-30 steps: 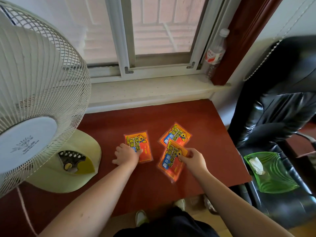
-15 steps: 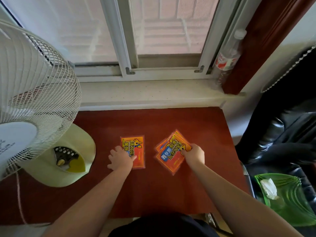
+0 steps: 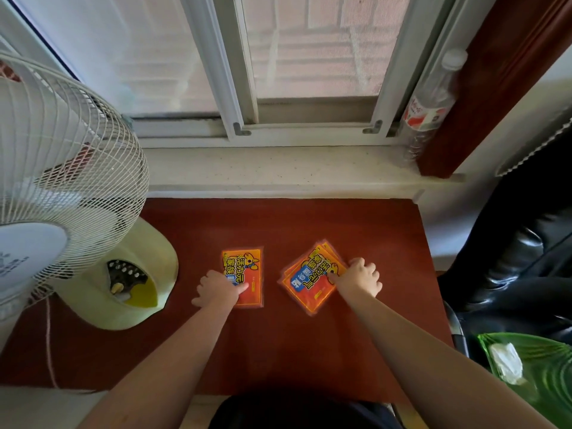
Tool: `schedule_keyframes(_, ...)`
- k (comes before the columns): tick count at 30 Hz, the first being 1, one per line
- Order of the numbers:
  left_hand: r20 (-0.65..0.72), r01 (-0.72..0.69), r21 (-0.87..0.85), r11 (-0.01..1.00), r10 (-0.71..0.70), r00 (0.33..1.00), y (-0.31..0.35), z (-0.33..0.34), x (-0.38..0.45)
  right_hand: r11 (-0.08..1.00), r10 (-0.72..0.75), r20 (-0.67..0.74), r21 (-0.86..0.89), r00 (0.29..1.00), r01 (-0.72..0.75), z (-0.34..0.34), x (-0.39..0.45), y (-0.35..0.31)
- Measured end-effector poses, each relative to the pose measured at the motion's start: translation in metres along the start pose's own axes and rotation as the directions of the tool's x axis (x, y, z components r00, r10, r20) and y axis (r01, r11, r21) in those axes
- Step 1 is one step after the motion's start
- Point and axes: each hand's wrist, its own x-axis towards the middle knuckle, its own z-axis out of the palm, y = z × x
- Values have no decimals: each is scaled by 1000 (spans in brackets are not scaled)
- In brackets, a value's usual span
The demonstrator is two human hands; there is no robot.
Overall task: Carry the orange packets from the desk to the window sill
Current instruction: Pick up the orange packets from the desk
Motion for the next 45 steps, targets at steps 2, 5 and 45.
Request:
schedule_keyframes(2, 5, 13, 6, 1000, -13, 1000, 1, 0, 0, 999, 4, 20, -52, 1000, -3, -2, 3, -3)
schedule_keyframes(5, -1, 28, 11, 1000, -28, 1000, 1, -1, 0, 997, 11, 55, -78, 998, -7, -3, 7, -5)
schedule_keyframes(45, 317, 21, -821, 571, 424, 848, -33, -10, -14, 429, -225, 386, 864, 895, -265, 8, -6, -6)
